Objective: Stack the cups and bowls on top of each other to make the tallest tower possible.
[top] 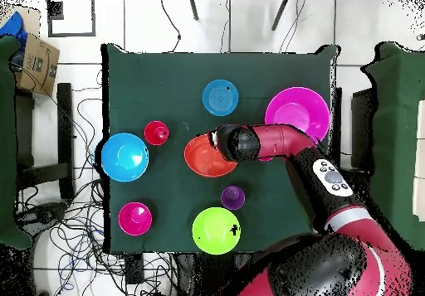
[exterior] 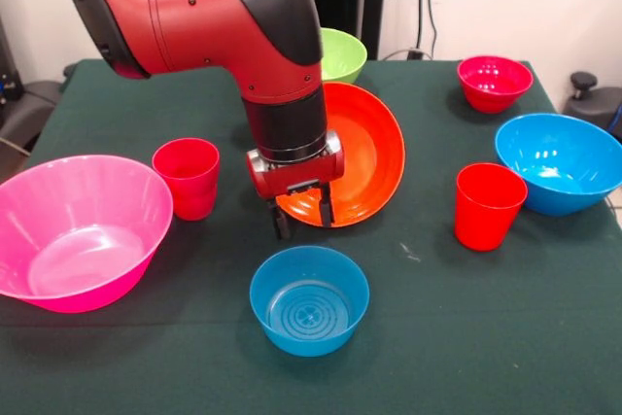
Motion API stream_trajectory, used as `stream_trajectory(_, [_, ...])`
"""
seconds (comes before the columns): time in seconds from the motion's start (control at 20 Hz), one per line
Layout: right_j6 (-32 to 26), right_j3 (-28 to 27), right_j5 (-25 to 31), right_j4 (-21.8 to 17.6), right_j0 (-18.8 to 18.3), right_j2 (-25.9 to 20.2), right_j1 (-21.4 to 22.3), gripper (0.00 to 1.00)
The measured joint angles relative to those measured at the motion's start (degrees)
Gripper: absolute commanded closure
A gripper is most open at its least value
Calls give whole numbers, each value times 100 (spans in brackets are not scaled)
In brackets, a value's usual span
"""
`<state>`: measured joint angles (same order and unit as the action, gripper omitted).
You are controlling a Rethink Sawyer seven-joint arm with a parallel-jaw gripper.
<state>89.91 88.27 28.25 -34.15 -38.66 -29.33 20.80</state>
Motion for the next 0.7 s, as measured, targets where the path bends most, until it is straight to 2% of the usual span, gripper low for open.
stream_trajectory(0.25, [0, 198, 105, 235, -149, -160, 85, 0])
stream_trajectory(0.7, [-1, 475, 859, 528, -580, -574, 294, 0])
